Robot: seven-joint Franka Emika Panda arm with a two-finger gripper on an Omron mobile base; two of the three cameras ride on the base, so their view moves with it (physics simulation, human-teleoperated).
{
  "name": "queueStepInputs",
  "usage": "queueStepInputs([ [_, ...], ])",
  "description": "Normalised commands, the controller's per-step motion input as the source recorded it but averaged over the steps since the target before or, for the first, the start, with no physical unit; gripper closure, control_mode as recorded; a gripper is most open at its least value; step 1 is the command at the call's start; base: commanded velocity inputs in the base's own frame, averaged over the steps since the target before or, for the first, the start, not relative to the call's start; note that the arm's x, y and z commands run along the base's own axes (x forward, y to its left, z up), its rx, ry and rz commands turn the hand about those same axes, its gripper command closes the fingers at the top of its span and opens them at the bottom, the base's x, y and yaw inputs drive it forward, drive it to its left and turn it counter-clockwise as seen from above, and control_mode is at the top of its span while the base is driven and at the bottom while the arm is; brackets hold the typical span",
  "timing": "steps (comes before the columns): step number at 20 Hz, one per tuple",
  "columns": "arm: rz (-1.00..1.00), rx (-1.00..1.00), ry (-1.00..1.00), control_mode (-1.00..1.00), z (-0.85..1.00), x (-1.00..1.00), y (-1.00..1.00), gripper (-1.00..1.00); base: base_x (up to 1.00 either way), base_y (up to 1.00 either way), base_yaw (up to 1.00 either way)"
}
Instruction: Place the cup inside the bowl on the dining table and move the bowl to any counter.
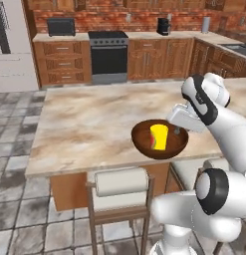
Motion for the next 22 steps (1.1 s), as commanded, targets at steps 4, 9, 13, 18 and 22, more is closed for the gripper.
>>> queueStepInputs([
  [4, 0.00, 0.00, 0.00, 1.00, 0.00, 0.00, 0.00, 1.00, 0.03, 0.70, 0.00],
  [9, 0.00, 0.00, 0.00, 1.00, 0.00, 0.00, 0.00, 1.00, 0.12, 0.69, 0.00],
  [13, 0.00, 0.00, 0.00, 1.00, 0.00, 0.00, 0.00, 1.00, 0.17, 0.67, 0.00],
  [18, 0.00, 0.00, 0.00, 1.00, 0.00, 0.00, 0.00, 1.00, 0.27, 0.78, 0.00],
  [22, 0.00, 0.00, 0.00, 1.00, 0.00, 0.00, 0.00, 1.00, 0.34, 0.84, 0.00],
])
